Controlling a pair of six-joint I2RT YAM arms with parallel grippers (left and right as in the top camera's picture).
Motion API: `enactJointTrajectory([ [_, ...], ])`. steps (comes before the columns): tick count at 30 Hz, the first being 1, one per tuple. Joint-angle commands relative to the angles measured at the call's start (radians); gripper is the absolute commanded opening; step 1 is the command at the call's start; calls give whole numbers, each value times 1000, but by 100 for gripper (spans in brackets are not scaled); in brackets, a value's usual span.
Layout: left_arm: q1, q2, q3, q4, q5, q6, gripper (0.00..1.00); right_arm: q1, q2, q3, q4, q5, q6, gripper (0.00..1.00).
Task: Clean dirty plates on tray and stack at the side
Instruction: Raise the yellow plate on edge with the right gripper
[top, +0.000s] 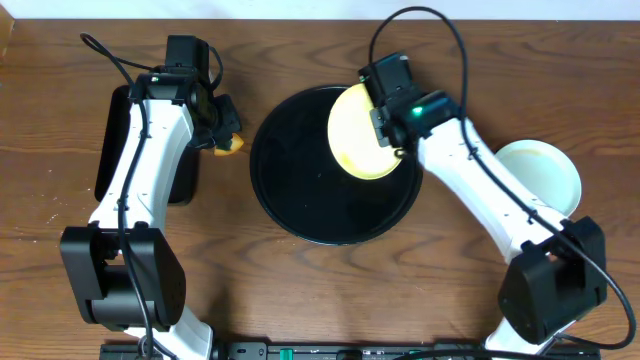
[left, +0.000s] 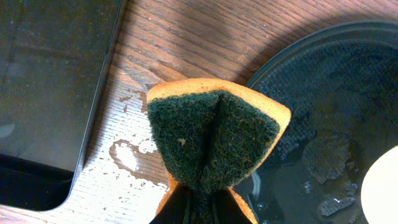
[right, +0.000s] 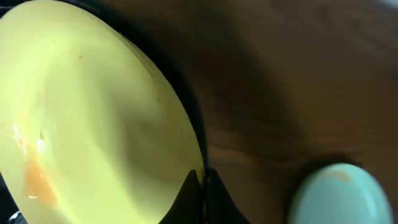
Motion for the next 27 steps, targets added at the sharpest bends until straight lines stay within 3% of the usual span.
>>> enactJointTrajectory([
  [1,3,8,-4,0,2,9,8,47,-23,2,3,208,57,1],
  [27,3,8,-4,0,2,9,8,175,-23,2,37,497,151,1],
])
